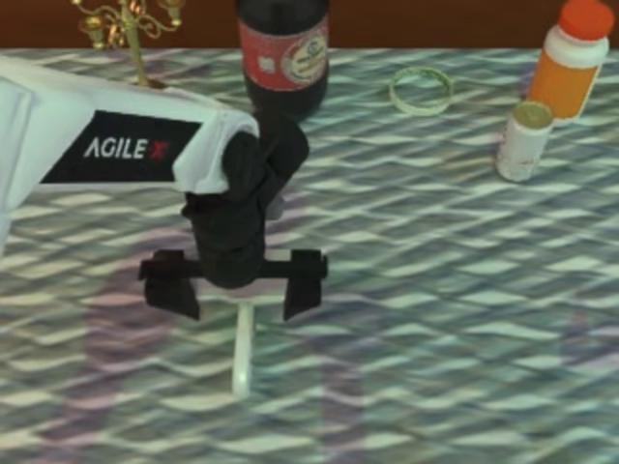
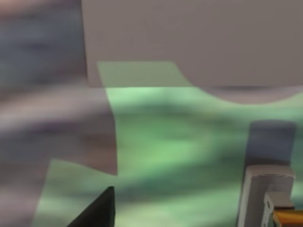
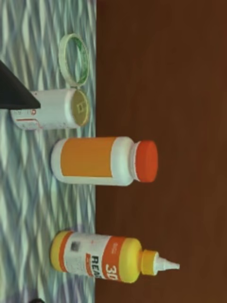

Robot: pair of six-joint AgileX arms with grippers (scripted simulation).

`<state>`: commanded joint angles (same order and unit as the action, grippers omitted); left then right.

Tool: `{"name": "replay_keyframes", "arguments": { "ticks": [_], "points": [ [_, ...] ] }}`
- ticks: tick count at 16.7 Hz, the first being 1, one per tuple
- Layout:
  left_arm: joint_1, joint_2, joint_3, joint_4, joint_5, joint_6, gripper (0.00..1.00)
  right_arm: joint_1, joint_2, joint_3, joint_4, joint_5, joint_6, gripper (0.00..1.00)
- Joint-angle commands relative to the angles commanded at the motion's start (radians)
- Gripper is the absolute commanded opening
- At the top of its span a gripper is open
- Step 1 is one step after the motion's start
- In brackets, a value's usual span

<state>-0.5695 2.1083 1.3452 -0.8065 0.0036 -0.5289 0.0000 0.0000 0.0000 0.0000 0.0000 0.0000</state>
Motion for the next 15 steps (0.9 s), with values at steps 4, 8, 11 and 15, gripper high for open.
{"name": "replay_keyframes", "arguments": {
  "ticks": [4,8,11,15],
  "points": [
    [0.000,0.000,0.000,0.000,0.000,0.000,0.55,0.000,0.000,0.000,0.000,0.000,0.000,1.00],
    [0.000,0.000,0.000,0.000,0.000,0.000,0.25,0.000,0.000,0.000,0.000,0.000,0.000,1.00],
    [0.000,0.000,0.000,0.000,0.000,0.000,0.02,0.000,0.000,0.000,0.000,0.000,0.000,1.00],
    [0.000,0.000,0.000,0.000,0.000,0.000,0.00,0.000,0.000,0.000,0.000,0.000,0.000,1.00]
  ]
}}
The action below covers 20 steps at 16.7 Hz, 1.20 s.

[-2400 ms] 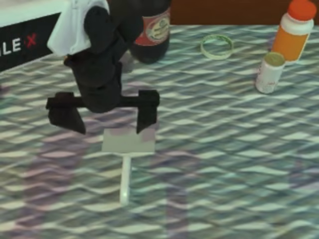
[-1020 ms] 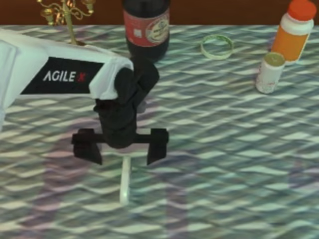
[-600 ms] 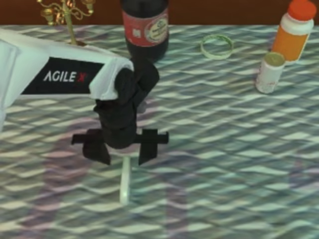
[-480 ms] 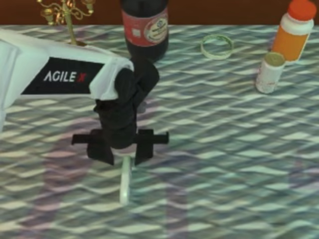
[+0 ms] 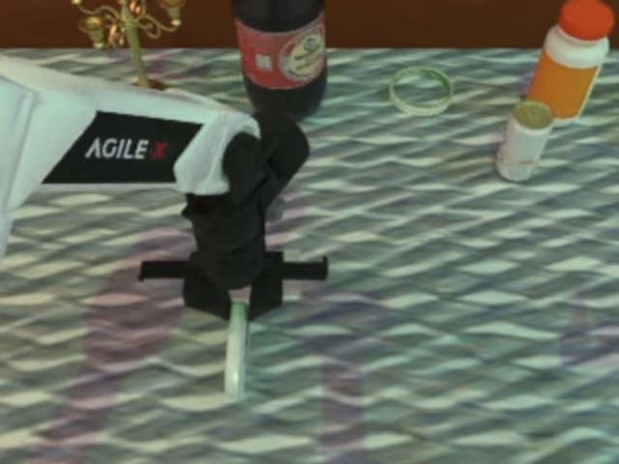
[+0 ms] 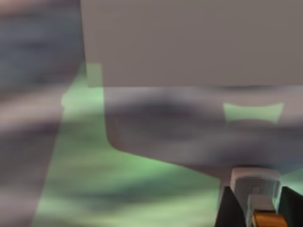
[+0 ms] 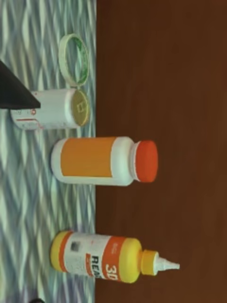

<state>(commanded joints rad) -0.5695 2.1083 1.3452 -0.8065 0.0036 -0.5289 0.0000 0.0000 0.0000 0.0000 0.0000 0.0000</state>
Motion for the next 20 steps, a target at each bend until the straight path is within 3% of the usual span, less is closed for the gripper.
{"name": "replay_keyframes", "arguments": {
  "ticks": [7,15,20],
  "points": [
    [0.002,-0.005,0.014,-0.017,0.000,0.000,0.00,0.000,0.000,0.000,0.000,0.000,0.000,1.00],
    [0.017,-0.113,0.205,-0.328,-0.001,-0.004,0.00,0.000,0.000,0.000,0.000,0.000,0.000,1.00],
    [0.013,-0.127,0.224,-0.354,-0.001,-0.001,0.00,0.000,0.000,0.000,0.000,0.000,0.000,1.00]
  ]
}}
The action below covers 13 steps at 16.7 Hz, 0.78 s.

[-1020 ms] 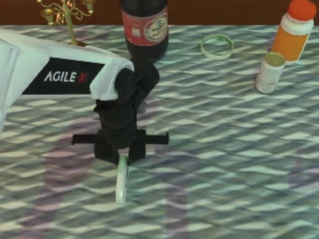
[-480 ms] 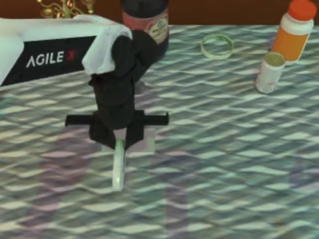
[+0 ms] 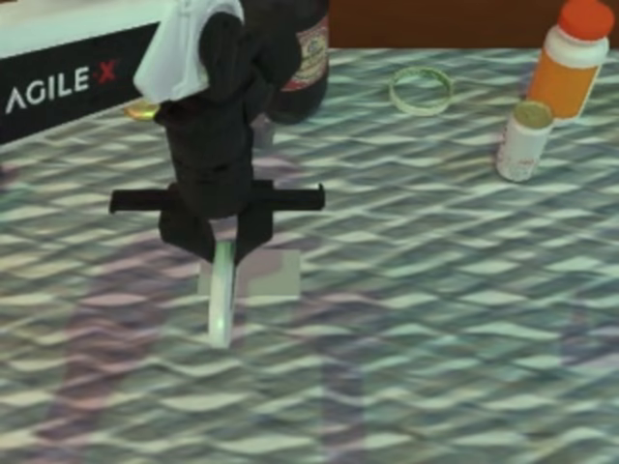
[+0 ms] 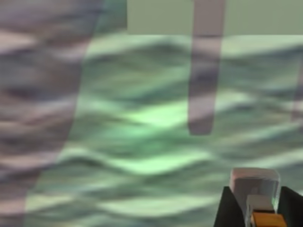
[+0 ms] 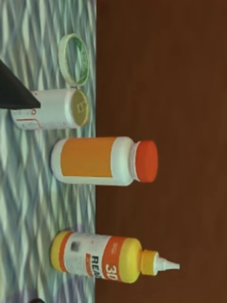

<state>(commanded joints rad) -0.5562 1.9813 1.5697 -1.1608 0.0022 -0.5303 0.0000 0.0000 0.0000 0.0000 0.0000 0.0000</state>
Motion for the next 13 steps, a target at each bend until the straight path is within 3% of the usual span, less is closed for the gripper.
{"name": "replay_keyframes", "arguments": {
  "ticks": [3,6,13],
  "points": [
    [-0.003,0.010,0.018,-0.006,-0.001,0.034,0.00,0.000,0.000,0.000,0.000,0.000,0.000,1.00],
    [-0.012,0.048,0.079,-0.028,-0.003,0.159,0.00,0.000,0.000,0.000,0.000,0.000,0.000,1.00],
    [-0.038,0.179,0.286,-0.110,-0.012,0.685,0.00,0.000,0.000,0.000,0.000,0.000,0.000,1.00]
  ]
}}
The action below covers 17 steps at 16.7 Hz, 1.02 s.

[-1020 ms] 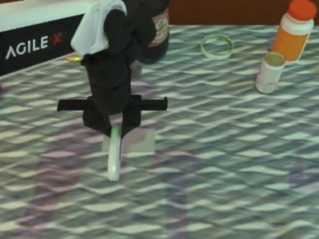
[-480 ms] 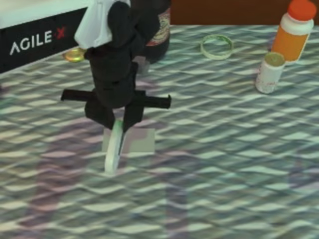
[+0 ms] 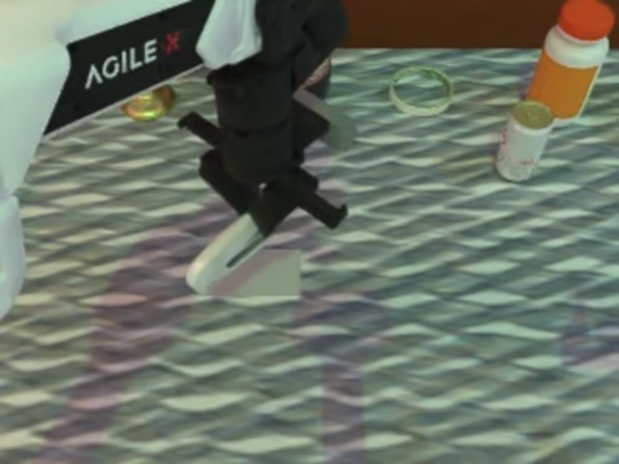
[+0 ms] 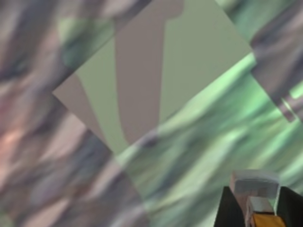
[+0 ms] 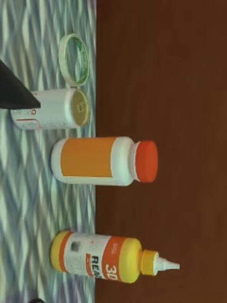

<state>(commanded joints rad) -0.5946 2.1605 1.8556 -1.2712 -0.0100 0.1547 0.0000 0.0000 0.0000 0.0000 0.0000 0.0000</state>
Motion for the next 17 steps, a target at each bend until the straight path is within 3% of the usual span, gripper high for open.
{"name": "replay_keyframes", "arguments": {
  "ticks": [5,9,12,17],
  "points": [
    [-0.020,0.085,0.146,-0.055,-0.007,0.449,0.00,0.000,0.000,0.000,0.000,0.000,0.000,1.00],
    [-0.029,0.118,0.235,-0.073,-0.012,0.697,0.00,0.000,0.000,0.000,0.000,0.000,0.000,1.00],
    [-0.032,0.124,0.267,-0.076,-0.014,0.772,0.00,0.000,0.000,0.000,0.000,0.000,0.000,1.00],
    [-0.026,0.120,0.266,-0.074,-0.015,0.776,0.00,0.000,0.000,0.000,0.000,0.000,0.000,1.00]
  ]
}}
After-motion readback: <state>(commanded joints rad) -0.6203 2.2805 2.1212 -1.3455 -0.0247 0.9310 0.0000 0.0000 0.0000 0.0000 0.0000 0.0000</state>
